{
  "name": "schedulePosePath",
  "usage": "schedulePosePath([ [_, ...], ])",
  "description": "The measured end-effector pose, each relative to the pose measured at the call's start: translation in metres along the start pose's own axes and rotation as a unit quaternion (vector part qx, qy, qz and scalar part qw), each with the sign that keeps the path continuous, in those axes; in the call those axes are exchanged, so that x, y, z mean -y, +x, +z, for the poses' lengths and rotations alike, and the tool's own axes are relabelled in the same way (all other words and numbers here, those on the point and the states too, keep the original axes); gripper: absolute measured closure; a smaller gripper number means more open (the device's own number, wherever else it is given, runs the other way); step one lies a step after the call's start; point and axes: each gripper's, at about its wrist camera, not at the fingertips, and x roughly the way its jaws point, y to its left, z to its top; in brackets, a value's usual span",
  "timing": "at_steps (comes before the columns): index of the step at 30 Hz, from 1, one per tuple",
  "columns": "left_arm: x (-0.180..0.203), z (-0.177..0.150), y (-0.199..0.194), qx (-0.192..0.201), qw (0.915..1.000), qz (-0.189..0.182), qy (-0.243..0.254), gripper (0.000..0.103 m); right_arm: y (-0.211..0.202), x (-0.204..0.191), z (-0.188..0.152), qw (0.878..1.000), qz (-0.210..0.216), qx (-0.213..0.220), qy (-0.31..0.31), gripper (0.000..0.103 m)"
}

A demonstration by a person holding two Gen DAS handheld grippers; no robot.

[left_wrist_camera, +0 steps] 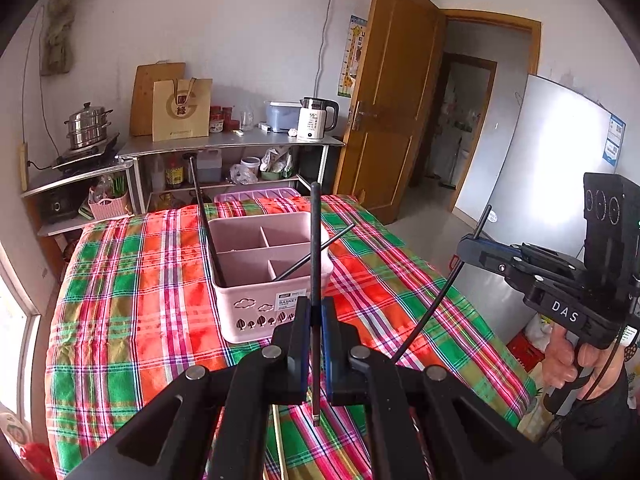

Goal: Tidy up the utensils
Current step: 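Lift the held black chopsticks with both tools and carry them above the basket, then lower the chopsticks into the basket compartments and open both tools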

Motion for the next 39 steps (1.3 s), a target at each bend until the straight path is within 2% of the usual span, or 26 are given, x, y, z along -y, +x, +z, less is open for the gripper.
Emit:
schedulePosePath([
  [7,-0.022,0.019,0.005,0.0,0.9998,0.013,-0.013,0.098,0.016,-0.009,0.024,1.0,0.023,0.016,0.003,0.098],
  [16,-0.036,0.064,-0.01,0.034,0.999,0.025,-0.011,0.098,0.025,-0.019,0.073,0.997,0.056,0.06,0.016,0.098],
  [21,-0.046,0.096,-0.013,0.058,0.9979,0.026,-0.013,0.098,0.033,-0.023,0.098,0.995,0.06,0.08,0.018,0.098],
  [26,-0.054,0.116,-0.004,0.07,0.997,0.032,-0.009,0.098,0.05,-0.021,0.109,0.994,0.055,0.087,0.023,0.098],
  [31,-0.066,0.122,0.013,0.073,0.9969,0.026,-0.015,0.098,0.068,-0.014,0.112,0.994,0.053,0.087,0.033,0.098],
  [39,-0.082,0.107,0.047,0.064,0.9972,0.025,-0.027,0.098,0.106,-0.011,0.098,0.996,0.043,0.064,0.038,0.098],
])
